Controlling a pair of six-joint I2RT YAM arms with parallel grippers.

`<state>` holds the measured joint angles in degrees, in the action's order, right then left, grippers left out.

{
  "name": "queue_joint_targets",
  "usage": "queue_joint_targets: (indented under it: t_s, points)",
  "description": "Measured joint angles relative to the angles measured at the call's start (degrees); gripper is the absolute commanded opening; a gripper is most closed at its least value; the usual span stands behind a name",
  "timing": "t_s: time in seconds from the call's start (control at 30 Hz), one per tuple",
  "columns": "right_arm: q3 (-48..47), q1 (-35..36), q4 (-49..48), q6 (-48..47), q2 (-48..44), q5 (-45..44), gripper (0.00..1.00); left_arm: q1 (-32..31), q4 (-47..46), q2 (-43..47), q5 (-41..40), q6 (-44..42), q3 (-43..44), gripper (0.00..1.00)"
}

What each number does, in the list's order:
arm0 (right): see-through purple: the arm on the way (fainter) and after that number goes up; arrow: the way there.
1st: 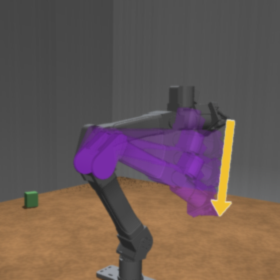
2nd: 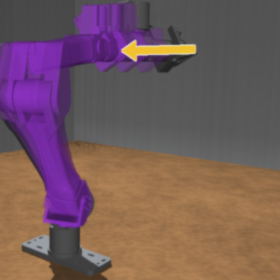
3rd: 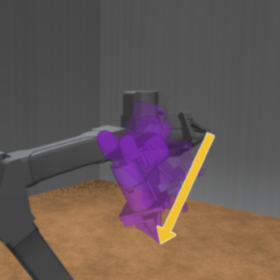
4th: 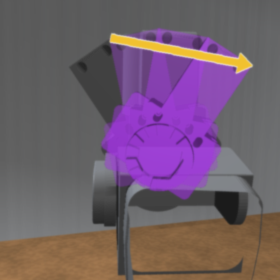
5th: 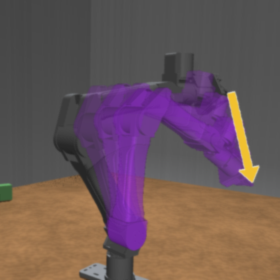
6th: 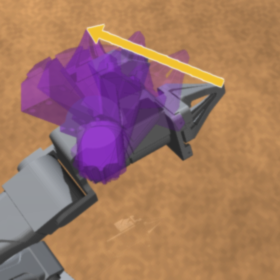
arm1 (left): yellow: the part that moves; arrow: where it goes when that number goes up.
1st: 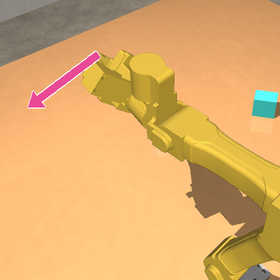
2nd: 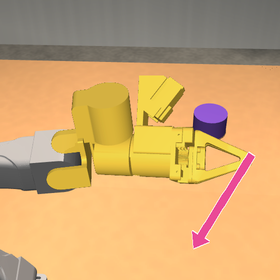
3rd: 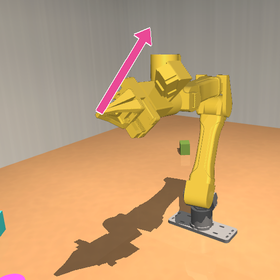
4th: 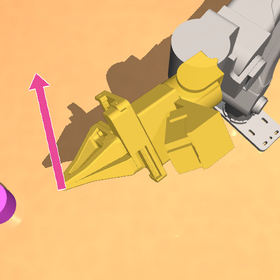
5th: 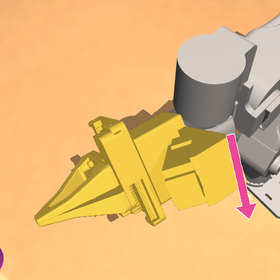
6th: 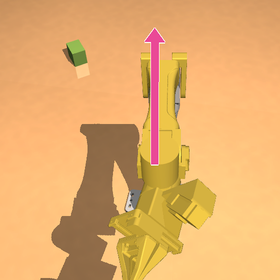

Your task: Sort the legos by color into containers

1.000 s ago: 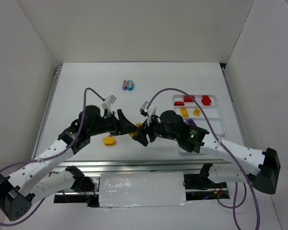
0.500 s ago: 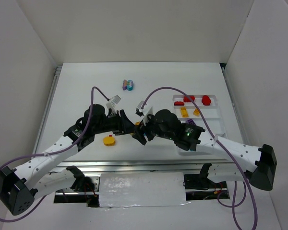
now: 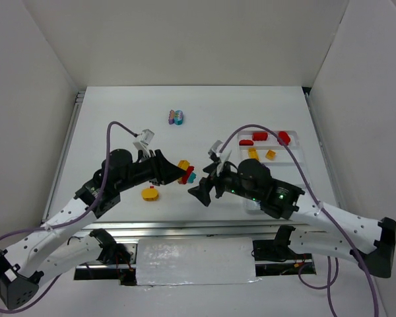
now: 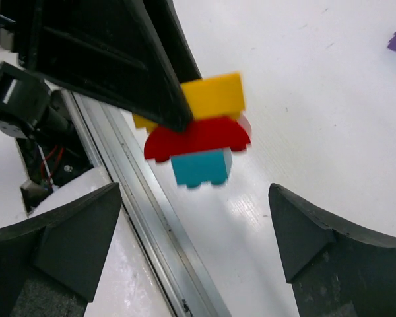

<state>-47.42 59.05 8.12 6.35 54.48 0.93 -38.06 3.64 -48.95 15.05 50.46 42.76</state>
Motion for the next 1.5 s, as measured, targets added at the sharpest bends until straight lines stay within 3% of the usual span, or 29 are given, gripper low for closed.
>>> queue_joint_targets:
  t_s: [0.27,0.33,0.4,0.67,0.93,1.13,1.37,1.43,1.5]
  points:
    - [8.7,-10.4,-2.7,9.2,-20.1,6.4,1.00,0.0,0.3,2.5,-2.8,-3.9,0.4,0.00]
    - [10.2,-11.1,-5.0,13.6,-22.4,6.6,0.94,0.0,-1.1,3.3,-2.1,-4.2,0.2,0.00]
    - [10.9,-11.4,-7.5,17.9,-21.6,7.4,0.81,0.0,-3.3,4.5,-1.0,-4.5,-0.3,0.00]
    - [16.7,-11.7,-21.9,29.4,-11.8,19.1,0.75,0.0,-14.3,6.7,7.4,-5.0,-3.6,0.00]
    - [16.9,-11.7,-33.0,30.2,-11.5,28.8,0.64,0.0,-20.3,6.2,15.6,-5.0,-3.8,0.00]
    - [16.9,-11.7,-35.8,30.2,-11.2,30.9,0.53,0.0,-24.3,5.5,19.0,-4.4,-4.2,0.00]
    - [16.9,-11.7,-38.2,30.2,-9.6,31.6,0.48,0.0,-27.6,4.5,22.1,-3.5,-5.4,0.00]
    - [16.8,-11.7,-38.6,30.2,-9.3,31.7,0.41,0.0,-27.9,4.4,22.7,-3.4,-5.7,0.00]
    - [16.7,-11.7,-38.9,30.7,-9.0,32.1,0.25,0.0,-28.2,4.5,23.3,-3.6,-5.7,0.00]
